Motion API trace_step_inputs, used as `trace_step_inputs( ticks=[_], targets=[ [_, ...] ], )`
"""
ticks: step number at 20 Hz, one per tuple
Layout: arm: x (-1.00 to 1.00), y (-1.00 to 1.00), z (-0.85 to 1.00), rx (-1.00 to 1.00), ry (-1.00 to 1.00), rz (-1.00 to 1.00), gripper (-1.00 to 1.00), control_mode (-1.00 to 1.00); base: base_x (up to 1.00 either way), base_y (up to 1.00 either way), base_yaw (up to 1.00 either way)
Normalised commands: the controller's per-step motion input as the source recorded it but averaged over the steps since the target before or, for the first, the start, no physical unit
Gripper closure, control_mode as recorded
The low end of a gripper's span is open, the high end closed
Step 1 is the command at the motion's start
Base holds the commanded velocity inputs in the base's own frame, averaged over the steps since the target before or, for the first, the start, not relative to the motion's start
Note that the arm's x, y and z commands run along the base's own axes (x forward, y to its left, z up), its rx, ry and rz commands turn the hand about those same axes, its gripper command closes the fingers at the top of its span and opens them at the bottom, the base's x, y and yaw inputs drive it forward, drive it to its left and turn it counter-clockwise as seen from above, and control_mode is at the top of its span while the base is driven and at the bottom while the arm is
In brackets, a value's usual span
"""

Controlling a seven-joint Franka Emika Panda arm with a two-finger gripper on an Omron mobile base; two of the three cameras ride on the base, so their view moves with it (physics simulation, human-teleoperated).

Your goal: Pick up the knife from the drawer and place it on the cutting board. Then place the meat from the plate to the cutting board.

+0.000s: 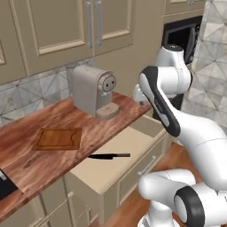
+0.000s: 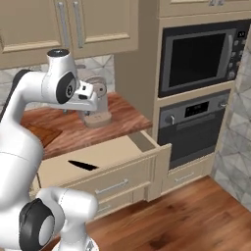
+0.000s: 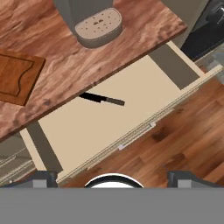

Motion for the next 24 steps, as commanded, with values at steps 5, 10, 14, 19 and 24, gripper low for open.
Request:
trace_step_inputs(
  ticks=[5,10,14,19,24],
  targets=[
    [0.00,0.00,0.00,0.00,0.00,0.00,-1.00,1.00,0.00,0.43,-0.36],
    [0.00,0.00,0.00,0.00,0.00,0.00,-1.00,1.00,-0.22,0.38,-0.31],
    [0.00,0.00,0.00,0.00,0.00,0.00,-1.00,1.00,-0.34,0.44,-0.19],
    [0.00,0.00,0.00,0.00,0.00,0.00,-1.00,1.00,-0.15,0.58,-0.19],
    [0.00,0.00,0.00,0.00,0.00,0.00,-1.00,1.00,-0.04,0.49,-0.18]
  ],
)
